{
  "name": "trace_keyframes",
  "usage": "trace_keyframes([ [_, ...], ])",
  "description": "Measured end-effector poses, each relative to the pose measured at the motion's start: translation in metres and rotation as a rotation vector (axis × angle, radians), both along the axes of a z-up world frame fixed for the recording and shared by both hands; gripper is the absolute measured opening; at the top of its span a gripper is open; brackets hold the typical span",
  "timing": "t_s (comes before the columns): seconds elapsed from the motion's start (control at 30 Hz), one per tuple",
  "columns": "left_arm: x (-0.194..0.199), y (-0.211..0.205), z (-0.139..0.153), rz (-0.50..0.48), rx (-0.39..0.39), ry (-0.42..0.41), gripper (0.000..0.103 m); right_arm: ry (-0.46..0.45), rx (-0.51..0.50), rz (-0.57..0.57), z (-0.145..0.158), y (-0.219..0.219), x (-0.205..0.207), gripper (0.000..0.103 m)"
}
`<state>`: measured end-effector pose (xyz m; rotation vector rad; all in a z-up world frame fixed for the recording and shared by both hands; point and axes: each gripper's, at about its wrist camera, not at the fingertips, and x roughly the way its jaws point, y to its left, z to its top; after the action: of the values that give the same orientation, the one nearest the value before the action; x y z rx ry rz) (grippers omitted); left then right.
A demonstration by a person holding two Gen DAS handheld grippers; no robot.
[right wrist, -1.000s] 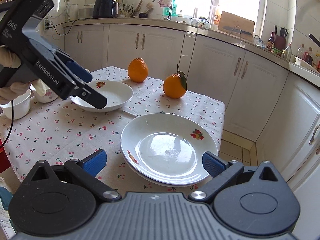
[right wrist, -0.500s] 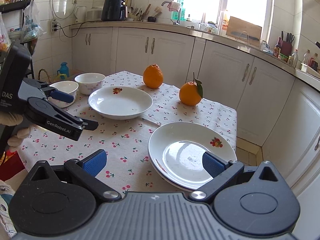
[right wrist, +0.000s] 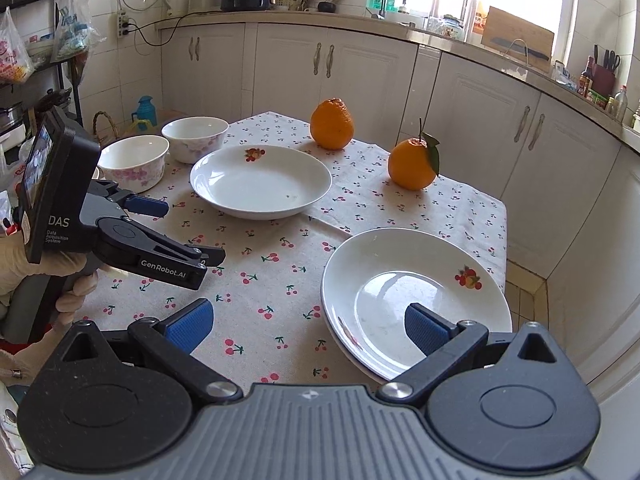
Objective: Organize plates and bowls
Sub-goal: 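Withdraw the left gripper from the stacked plates, then reach the right gripper to the fruit-decal white plate and grasp its rim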
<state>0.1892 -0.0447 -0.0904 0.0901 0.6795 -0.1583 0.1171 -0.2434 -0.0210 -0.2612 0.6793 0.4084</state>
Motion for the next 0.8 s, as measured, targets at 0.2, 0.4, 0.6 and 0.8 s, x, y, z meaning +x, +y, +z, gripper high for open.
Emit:
trace_keyframes([
  [0.2, 0.016, 0.007, -0.007, 0.024, -0.016, 0.029, 0.101, 0.045, -0.016, 0.054, -0.003, 0.009, 0.027, 0.103],
  [0.4, 0.029, 0.006, -0.008, 0.022, -0.018, 0.024, 0.103, 0.077, -0.040, 0.088, -0.003, 0.016, 0.059, 0.103],
  [0.6, 0.043, 0.006, -0.008, 0.040, -0.014, 0.037, 0.103, 0.090, -0.047, 0.148, 0.005, 0.028, 0.090, 0.103],
  [0.8, 0.055, 0.005, -0.007, 0.053, -0.012, 0.060, 0.103, 0.121, -0.035, 0.227, 0.009, 0.042, 0.128, 0.103],
])
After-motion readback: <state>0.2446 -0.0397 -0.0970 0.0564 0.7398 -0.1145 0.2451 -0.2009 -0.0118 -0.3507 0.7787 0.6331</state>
